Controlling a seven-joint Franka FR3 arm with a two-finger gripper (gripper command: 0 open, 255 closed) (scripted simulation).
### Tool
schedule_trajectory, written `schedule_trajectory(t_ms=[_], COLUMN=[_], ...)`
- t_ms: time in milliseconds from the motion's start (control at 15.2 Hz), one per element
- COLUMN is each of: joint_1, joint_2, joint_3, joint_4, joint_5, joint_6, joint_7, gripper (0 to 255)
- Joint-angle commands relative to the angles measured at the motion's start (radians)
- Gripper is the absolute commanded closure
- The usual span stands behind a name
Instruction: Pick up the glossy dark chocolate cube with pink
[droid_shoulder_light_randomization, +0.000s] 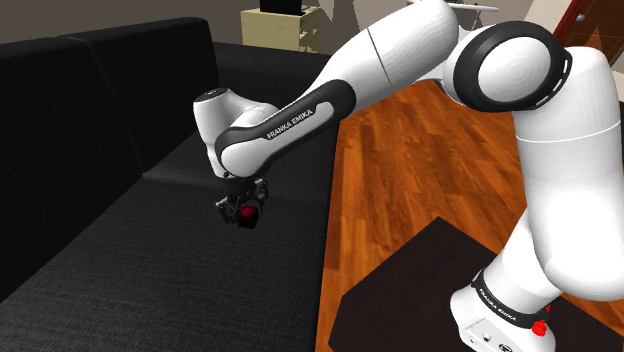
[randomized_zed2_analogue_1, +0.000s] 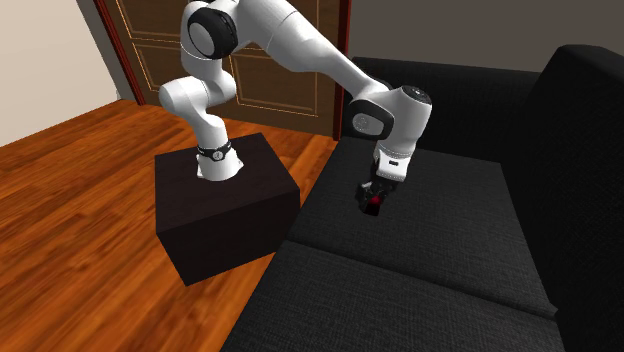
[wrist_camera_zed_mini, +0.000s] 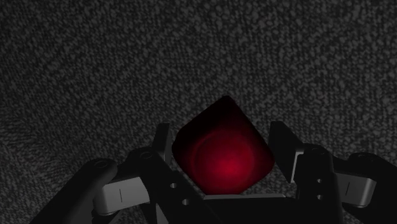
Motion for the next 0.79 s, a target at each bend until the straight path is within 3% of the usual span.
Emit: schedule_trajectory(t_ms=[0, 396, 726], joint_1=[0.0, 0.0, -0.005], joint_2=[0.0, 0.0, -0.036], joint_3=[0.0, 0.0, 0.008], joint_4=[0.0, -0.002, 0.013], joint_5=[0.0, 0.0, 0.013], joint_6=[0.0, 0.002, -0.047], joint_7=[0.0, 0.001, -0.008], gripper=[255, 255, 255])
